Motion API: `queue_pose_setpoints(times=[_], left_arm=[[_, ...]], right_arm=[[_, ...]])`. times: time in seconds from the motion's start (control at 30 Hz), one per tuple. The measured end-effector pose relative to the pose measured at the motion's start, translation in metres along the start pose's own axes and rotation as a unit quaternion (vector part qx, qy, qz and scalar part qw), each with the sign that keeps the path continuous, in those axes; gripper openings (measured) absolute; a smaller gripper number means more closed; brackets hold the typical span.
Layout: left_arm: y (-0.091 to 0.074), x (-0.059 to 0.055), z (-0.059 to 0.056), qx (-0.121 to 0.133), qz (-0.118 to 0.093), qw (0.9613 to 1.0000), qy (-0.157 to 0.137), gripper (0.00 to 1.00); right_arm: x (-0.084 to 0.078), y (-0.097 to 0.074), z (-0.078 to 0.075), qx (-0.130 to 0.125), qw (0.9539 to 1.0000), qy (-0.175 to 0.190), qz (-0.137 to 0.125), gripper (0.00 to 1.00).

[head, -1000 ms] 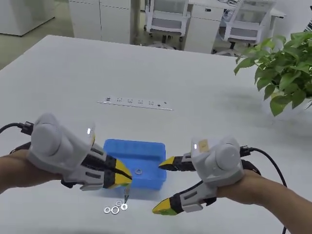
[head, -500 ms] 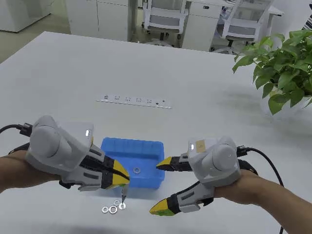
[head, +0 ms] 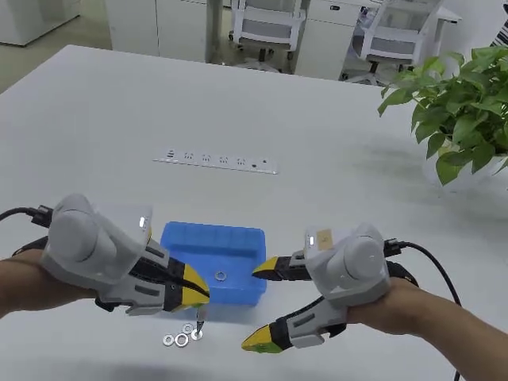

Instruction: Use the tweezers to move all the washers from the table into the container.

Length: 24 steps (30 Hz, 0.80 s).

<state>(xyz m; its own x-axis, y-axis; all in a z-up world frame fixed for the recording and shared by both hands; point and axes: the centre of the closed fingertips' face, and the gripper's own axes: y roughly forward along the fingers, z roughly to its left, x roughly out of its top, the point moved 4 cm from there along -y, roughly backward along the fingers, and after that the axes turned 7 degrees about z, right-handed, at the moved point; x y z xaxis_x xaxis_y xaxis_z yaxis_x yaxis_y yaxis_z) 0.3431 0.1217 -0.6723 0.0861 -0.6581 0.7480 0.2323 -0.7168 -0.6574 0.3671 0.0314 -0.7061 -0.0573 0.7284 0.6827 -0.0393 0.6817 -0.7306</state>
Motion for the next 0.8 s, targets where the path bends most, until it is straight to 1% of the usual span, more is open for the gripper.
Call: queue_pose_setpoints(times=[0.2,0.37,0.53,0.63,0.8], left_arm=[[0.0,-0.001,0.002,0.001,0.0,1.0,0.002,0.06],[-0.001,-0.001,0.002,-0.001,0.006,0.9999,0.008,0.06],[-0.002,-0.002,0.001,-0.006,0.007,0.9999,0.01,0.06],[-0.002,-0.002,0.0,-0.011,0.008,0.9998,0.012,0.06],[-0.002,-0.003,0.003,-0.014,0.011,0.9997,0.015,0.06]], right_arm=[[0.0,0.002,0.001,0.003,1.0,0.0,0.0,0.62],[0.003,0.006,0.0,0.005,1.0,-0.005,-0.004,0.6],[0.009,0.012,-0.001,0.004,0.9998,-0.02,-0.006,0.52],[0.012,0.015,-0.001,0.004,0.9996,-0.028,-0.008,0.43],[0.016,0.023,-0.001,0.007,0.9991,-0.04,-0.009,0.36]])
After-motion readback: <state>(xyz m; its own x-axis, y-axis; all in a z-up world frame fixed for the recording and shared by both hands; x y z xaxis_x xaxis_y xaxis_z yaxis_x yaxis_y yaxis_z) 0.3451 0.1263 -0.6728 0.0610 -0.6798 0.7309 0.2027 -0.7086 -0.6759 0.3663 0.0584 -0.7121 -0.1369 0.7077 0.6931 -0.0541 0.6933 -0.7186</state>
